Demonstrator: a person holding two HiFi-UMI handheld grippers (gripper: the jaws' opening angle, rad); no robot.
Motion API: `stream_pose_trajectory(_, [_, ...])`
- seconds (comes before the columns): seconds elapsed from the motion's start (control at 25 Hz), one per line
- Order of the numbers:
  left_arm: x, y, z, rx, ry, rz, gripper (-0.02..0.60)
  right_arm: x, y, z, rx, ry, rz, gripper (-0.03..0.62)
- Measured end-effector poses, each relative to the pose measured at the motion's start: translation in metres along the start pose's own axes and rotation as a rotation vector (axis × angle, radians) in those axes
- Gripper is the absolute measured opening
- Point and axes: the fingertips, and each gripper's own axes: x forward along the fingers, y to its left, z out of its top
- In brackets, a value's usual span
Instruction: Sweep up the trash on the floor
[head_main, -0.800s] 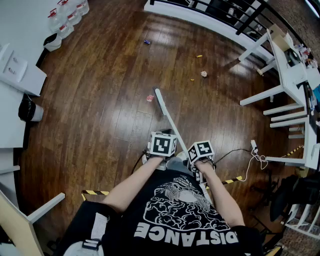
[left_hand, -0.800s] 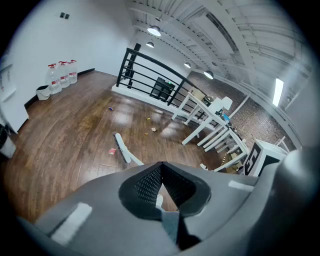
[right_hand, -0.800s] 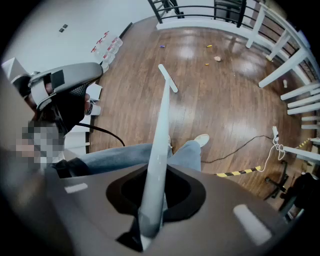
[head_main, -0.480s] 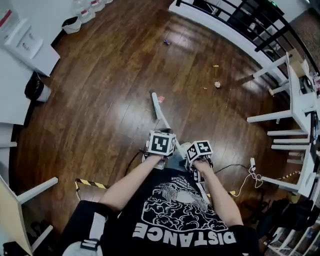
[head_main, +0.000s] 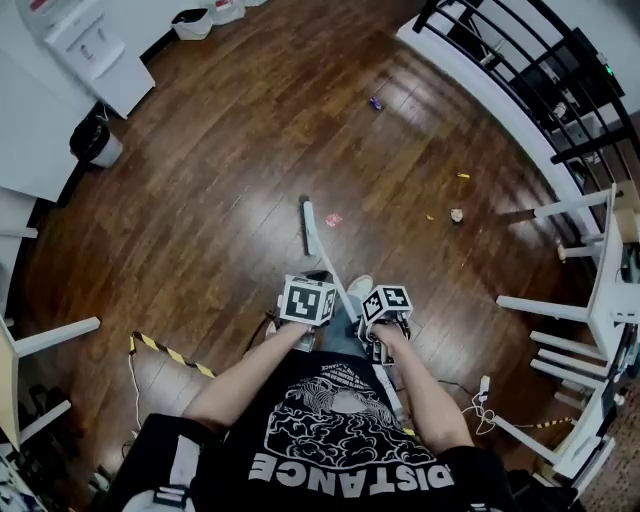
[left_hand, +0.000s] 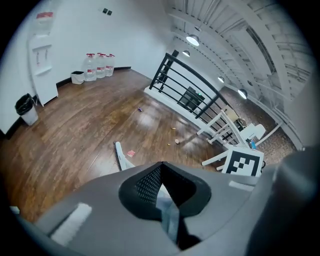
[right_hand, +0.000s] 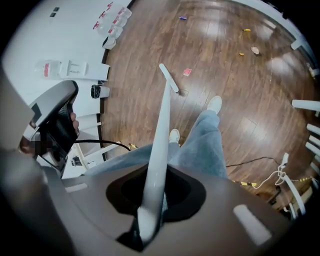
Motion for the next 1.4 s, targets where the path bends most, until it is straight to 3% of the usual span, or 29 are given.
stream_pose_trajectory(0.16, [0.031,-0.017,0.022,-0.022,0.020,0.034,0.005,-0.020,-0.017,0.035,0.006,0.088,0.071,0.051])
stream_pose_trajectory(0.28, [0.049,-0.045,0.047,0.012,0.008,0.050,0.005,-0.036,-0.040,0.060,0.030,0.144,0.117,0.052])
stream_pose_trajectory(0.44, [0.072,-0.056,0.077,-0.002,-0.005,0.093,0.005,-0.052,-0.069,0.090,-0.004,0.202,0.071,0.051])
stream_pose_trajectory(0.8, [0.113,-0.077,0.101,-0.025,0.063,0.148,0.005,-0.097,-0.140,0.149,0.168,0.132,0.147,0.046])
stream_pose_trajectory(1.2, [0.146,-0.121,0.121,0.100,0.133,0.122,0.005,-0.148,-0.223,0.160,0.101,0.113,0.051,0.048])
stream_pose_trajectory(1.4, [0.161,-0.138,0.134,0.104,0.153,0.088,0.005,-0.174,-0.254,0.164,0.081,0.099,-0.012,0.049])
